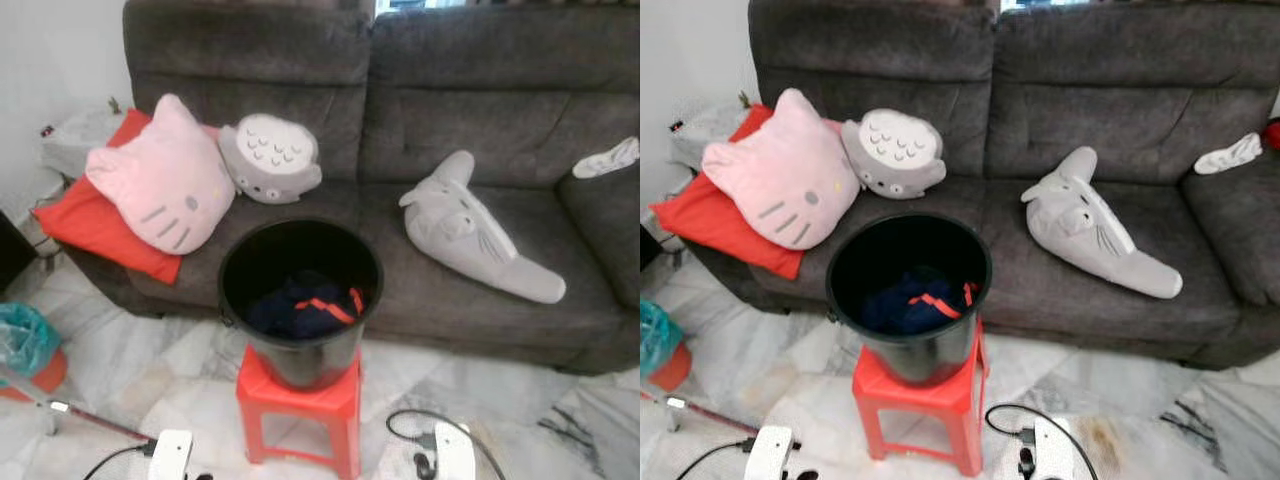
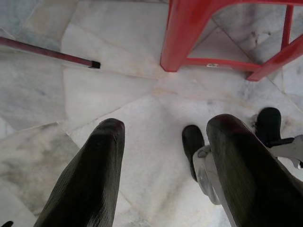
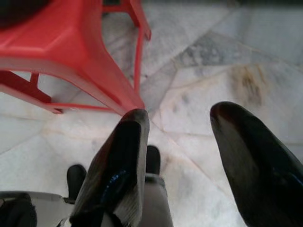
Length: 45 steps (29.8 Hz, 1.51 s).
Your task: Hang hanger
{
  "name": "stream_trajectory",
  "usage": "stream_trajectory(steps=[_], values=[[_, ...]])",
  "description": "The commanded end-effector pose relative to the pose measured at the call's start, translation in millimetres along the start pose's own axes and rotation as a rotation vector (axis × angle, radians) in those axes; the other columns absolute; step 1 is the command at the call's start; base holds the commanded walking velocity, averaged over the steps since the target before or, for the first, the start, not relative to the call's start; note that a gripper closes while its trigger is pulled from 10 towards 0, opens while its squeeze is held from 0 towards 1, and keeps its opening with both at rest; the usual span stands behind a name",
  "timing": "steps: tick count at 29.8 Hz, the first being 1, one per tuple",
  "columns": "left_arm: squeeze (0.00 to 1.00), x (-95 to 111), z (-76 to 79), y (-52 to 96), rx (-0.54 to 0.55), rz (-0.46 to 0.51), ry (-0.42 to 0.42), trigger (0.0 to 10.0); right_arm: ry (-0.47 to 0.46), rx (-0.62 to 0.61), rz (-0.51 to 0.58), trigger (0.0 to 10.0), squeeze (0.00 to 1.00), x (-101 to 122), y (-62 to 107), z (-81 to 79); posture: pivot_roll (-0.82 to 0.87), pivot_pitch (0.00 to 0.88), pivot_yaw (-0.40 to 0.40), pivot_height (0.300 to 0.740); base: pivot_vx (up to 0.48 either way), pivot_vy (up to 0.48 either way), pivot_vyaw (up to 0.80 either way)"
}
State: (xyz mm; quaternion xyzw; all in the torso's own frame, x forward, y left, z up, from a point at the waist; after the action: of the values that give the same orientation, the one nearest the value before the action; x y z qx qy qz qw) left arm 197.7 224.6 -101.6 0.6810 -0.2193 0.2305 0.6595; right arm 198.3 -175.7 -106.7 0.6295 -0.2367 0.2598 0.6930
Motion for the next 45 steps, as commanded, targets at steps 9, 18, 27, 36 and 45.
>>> stream_trajectory(steps=[9,18,27,36,45], values=[[0.0,-4.8,-1.9,0.9,0.009,-0.019,0.003,10.0,0.136,0.008,0.242,10.0,0.0,42.8,-0.2,1.5,-0.07,0.002,0.035,0.74,0.0,0.0,0.0],[0.0,-5.7,-1.4,1.0,0.006,-0.021,0.0,10.0,0.156,-0.086,0.505,10.0,0.0,49.5,31.0,13.1,-0.08,0.0,0.028,0.74,0.0,0.0,0.0],[0.0,-2.6,-1.3,0.3,0.007,-0.015,-0.006,10.0,0.167,-0.196,0.732,10.0,0.0,89.9,72.0,29.9,-0.1,0.0,0.027,0.74,0.0,0.0,0.0],[0.0,-0.7,0.2,-0.4,0.012,-0.01,-0.004,10.0,0.149,-0.115,0.954,10.0,0.0,188.0,98.8,10.6,-0.09,0.0,0.037,0.74,0.0,0.0,0.0],[0.0,3.9,-1.7,-0.9,0.023,0.009,0.024,10.0,0.056,0.071,1.064,10.0,0.0,273.0,115.8,-9.9,-0.09,0.0,0.05,0.74,0.0,0.0,0.0]])
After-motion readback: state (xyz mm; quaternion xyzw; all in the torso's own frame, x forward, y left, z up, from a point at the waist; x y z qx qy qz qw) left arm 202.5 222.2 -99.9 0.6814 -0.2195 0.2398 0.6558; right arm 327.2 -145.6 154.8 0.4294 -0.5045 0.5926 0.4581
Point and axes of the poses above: a point about 5 cm out from each wrist's last joint towards the gripper, its own y axis pointing back from the gripper into the wrist, its own x axis along the axis of the wrist's last joint, z = x × y, the point moved 3 cm from there along -y, pointing out of the wrist towards the gripper, and after that the axes turned 4 degrees about y, right-handed, at the moved point
